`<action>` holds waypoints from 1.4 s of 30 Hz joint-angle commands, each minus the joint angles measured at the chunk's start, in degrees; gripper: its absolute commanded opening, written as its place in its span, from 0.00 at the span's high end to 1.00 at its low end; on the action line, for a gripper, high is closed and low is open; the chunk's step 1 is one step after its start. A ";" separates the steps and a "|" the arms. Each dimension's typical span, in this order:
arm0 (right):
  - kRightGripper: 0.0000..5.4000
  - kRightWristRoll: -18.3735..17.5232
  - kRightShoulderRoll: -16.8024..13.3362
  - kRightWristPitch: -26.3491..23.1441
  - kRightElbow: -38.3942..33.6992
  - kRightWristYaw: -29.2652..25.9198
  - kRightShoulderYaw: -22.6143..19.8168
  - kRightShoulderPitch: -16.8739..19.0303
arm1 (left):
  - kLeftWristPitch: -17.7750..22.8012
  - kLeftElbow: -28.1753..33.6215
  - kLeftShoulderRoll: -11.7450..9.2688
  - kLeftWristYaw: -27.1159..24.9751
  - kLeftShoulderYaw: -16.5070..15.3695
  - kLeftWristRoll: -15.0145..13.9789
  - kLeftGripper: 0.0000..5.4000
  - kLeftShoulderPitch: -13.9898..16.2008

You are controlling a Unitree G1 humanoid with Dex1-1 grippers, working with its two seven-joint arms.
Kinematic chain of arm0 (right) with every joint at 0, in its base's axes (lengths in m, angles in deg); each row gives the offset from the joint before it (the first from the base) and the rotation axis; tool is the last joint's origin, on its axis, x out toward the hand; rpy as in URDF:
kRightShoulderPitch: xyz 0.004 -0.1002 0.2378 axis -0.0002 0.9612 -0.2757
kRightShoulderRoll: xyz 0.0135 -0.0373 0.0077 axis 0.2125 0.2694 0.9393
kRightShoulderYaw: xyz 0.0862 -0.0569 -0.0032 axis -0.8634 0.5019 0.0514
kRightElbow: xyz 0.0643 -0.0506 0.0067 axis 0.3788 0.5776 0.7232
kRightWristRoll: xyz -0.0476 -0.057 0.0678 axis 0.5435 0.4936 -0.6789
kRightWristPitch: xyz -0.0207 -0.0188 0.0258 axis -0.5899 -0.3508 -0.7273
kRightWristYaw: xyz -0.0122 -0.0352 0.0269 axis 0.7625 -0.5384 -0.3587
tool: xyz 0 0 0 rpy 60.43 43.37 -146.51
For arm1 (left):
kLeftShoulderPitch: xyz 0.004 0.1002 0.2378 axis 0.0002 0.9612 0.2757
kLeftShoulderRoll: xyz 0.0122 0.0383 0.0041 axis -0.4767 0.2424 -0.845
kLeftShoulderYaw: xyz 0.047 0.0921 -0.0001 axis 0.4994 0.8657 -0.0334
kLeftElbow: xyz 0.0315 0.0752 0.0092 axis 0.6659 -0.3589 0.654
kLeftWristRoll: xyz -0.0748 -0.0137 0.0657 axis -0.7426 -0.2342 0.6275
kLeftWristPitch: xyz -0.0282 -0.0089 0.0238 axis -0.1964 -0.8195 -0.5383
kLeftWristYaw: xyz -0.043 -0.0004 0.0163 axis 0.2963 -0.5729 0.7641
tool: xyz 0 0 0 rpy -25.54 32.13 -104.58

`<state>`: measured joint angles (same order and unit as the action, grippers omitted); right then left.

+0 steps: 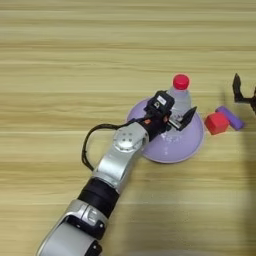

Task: Move the objects on the table

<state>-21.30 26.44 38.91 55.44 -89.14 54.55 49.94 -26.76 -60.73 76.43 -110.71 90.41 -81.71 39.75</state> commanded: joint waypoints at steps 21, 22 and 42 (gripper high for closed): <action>0.00 0.26 0.19 0.07 -0.61 0.16 0.25 -0.20 | 6.43 16.60 -6.82 3.74 -13.52 -2.71 0.42 -3.70; 0.00 0.27 0.22 0.07 -0.68 0.20 0.26 -0.16 | 6.35 16.07 -7.21 4.05 -14.29 -2.87 0.42 -3.63; 0.00 0.35 0.34 0.09 -1.43 0.30 0.51 0.35 | -4.10 -3.86 -10.78 7.18 -18.44 -0.30 0.42 -2.47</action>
<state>-21.25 26.57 38.90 55.02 -89.06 54.87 49.98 -28.14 -63.50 66.02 -103.88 71.84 -82.71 38.44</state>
